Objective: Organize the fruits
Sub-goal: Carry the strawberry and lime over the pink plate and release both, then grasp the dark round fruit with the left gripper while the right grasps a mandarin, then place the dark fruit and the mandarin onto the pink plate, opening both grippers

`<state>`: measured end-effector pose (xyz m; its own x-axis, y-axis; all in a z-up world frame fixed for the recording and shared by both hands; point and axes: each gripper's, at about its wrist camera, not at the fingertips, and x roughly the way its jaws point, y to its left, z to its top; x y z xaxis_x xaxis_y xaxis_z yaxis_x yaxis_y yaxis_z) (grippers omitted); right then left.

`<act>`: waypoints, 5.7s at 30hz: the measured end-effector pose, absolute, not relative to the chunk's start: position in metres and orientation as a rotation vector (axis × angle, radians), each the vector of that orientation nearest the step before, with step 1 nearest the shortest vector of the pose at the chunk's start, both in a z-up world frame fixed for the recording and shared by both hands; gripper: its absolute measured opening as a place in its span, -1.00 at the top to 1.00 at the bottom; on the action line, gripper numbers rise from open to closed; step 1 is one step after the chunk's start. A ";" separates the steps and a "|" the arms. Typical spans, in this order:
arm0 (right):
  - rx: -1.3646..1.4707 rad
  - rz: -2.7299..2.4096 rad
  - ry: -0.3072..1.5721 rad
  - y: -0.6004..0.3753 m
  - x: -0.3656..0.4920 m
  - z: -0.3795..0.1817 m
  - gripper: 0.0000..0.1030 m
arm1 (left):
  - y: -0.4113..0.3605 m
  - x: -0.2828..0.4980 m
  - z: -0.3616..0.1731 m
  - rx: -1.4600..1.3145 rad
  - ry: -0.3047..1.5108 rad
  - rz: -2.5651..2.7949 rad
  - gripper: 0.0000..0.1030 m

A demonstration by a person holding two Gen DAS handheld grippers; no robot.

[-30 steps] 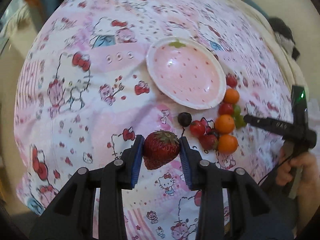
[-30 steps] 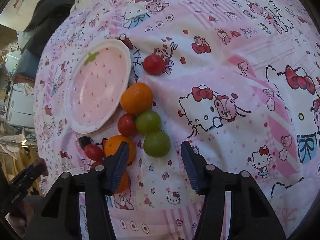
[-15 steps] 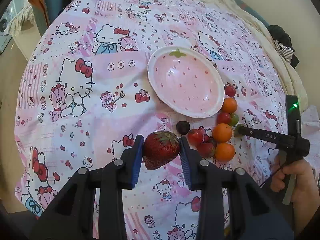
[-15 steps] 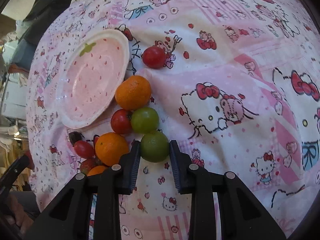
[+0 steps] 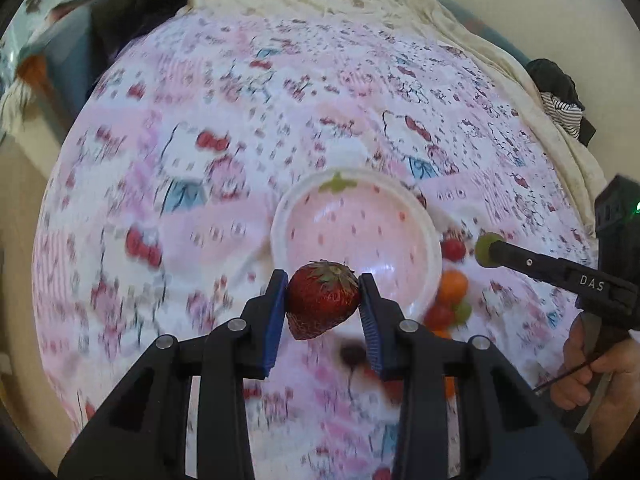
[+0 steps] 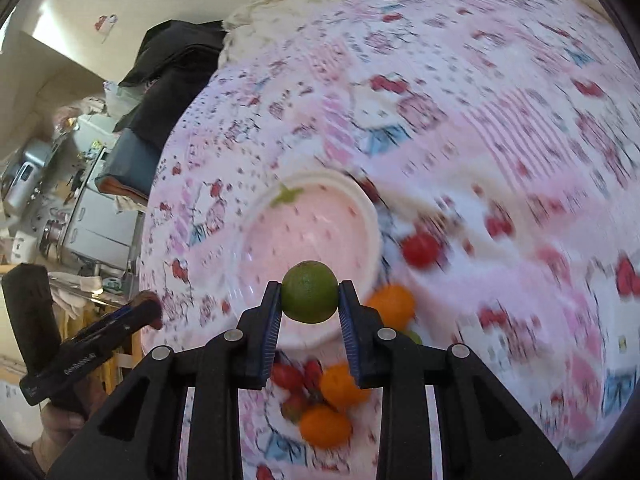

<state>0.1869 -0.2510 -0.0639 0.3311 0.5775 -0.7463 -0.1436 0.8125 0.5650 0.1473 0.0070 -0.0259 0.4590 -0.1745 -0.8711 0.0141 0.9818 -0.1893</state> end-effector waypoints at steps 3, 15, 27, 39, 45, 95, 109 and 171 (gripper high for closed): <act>0.404 0.503 1.143 -0.238 0.213 -0.068 0.42 | -0.003 0.174 -0.038 -0.137 1.095 -0.126 0.39; 0.373 0.485 1.270 -0.205 0.276 -0.130 0.42 | -0.035 0.229 -0.114 0.051 1.269 -0.126 0.39; 0.367 0.459 1.326 -0.194 0.282 -0.154 0.41 | -0.039 0.241 -0.136 0.081 1.308 -0.115 0.38; 0.438 0.463 1.321 -0.207 0.285 -0.150 0.13 | -0.062 0.246 -0.133 0.092 1.313 -0.150 -0.41; 0.474 0.477 1.250 -0.223 0.285 -0.124 -0.62 | -0.062 0.242 -0.117 0.102 1.302 -0.141 -0.55; 0.659 0.406 1.288 -0.283 0.116 -0.106 -0.68 | -0.027 0.126 -0.145 -0.348 1.413 -0.087 0.61; 0.355 0.496 1.487 -0.219 0.108 -0.144 -0.11 | -0.003 0.106 -0.124 -0.322 1.355 -0.068 0.63; 0.372 0.492 1.104 -0.228 0.264 -0.085 0.14 | 0.001 0.223 -0.066 -0.107 0.959 -0.202 0.62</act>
